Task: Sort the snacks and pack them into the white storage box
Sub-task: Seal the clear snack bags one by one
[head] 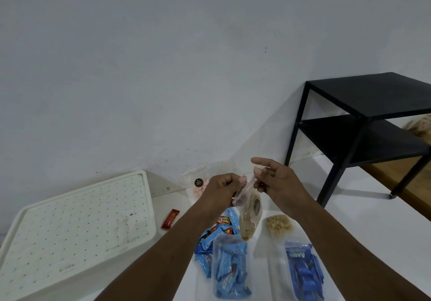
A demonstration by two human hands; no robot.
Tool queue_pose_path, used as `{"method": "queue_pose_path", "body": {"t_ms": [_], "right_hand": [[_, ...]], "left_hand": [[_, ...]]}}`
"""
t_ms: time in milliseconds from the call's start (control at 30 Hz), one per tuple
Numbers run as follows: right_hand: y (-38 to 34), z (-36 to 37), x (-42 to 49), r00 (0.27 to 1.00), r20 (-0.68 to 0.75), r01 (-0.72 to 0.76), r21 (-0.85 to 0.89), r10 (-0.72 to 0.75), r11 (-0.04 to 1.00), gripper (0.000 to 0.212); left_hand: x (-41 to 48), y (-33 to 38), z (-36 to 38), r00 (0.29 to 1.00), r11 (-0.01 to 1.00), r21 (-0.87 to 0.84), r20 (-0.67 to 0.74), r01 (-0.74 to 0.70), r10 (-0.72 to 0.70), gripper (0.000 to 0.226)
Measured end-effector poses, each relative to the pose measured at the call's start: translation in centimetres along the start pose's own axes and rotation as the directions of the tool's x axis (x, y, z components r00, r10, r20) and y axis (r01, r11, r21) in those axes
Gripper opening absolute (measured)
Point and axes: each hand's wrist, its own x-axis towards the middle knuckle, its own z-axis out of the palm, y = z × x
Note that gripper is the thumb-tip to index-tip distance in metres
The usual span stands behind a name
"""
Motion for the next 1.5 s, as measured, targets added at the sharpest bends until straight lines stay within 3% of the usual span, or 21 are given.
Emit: {"method": "queue_pose_path", "body": {"t_ms": [133,233,333,433,500,567,600,700,967,1100,1233,1367,1500], "right_hand": [[0.7,-1.9,1.3,0.998,0.036,-0.055,0.061,0.052,0.997,0.028],[1.3,-3.2,3.4,0.987,-0.117,-0.103,0.093,0.114,0.99,0.021],[2.2,-4.4,5.7,0.956,-0.211,-0.171,0.172,0.206,0.97,0.016],[3.6,-5.4,7.8,0.942,-0.155,-0.26,0.222,0.297,0.94,0.014],[5.2,-6.4,9.2,0.945,-0.17,-0.267,0.086,0.279,0.96,0.014],[6.8,-8.1,10.3,0.962,-0.185,-0.232,-0.169,0.201,0.958,0.011],[7.8,-9.0,10.8,0.972,-0.109,-0.229,-0.225,0.209,0.947,0.011],[10.5,-10.5,12.8,0.92,0.149,-0.327,-0.22,0.362,0.919,0.004],[15.3,-10.9,23.2,0.927,0.01,-0.348,-0.36,0.376,0.866,0.014],[18.1,-10.6,25.7,0.907,0.012,-0.392,-0.349,0.422,0.851,0.013],[19.2,-10.9,25.3,0.887,0.039,-0.418,-0.357,0.46,0.835,0.026],[18.3,-13.0,22.1,0.914,-0.099,-0.377,-0.561,0.393,0.737,0.025],[17.8,-16.3,16.6,0.857,-0.133,-0.379,-0.816,0.497,0.436,0.018]], "left_hand": [[1.6,-0.7,0.8,0.997,0.983,0.175,-0.033,-0.056,0.063,0.027],[3.0,-1.5,1.2,0.986,0.967,0.224,-0.084,-0.125,0.147,0.017],[4.2,-3.1,1.9,0.991,0.95,0.293,-0.054,-0.105,0.126,0.016],[5.9,-5.9,3.0,0.98,0.9,0.414,-0.075,-0.136,0.183,0.014],[7.8,-7.7,3.0,0.961,0.879,0.464,-0.173,-0.112,0.214,0.028],[9.9,-9.2,2.5,0.957,0.935,0.355,-0.258,-0.031,0.13,0.038],[10.9,-9.6,2.3,0.96,0.955,0.296,-0.269,0.006,0.077,0.042],[14.3,-10.3,1.7,0.964,0.973,0.228,-0.266,0.044,0.019,0.046],[23.9,-12.8,-1.5,0.914,0.9,0.394,-0.407,0.188,-0.013,0.022],[26.1,-14.9,-1.8,0.91,0.787,0.576,-0.411,0.219,0.047,0.029],[25.6,-16.3,-1.6,0.912,0.737,0.624,-0.409,0.26,0.025,0.039],[23.4,-17.0,0.1,0.926,0.714,0.654,-0.378,0.25,0.022,0.034],[19.0,-18.0,4.8,0.947,0.737,0.594,-0.206,0.323,-0.248,0.015]]}}
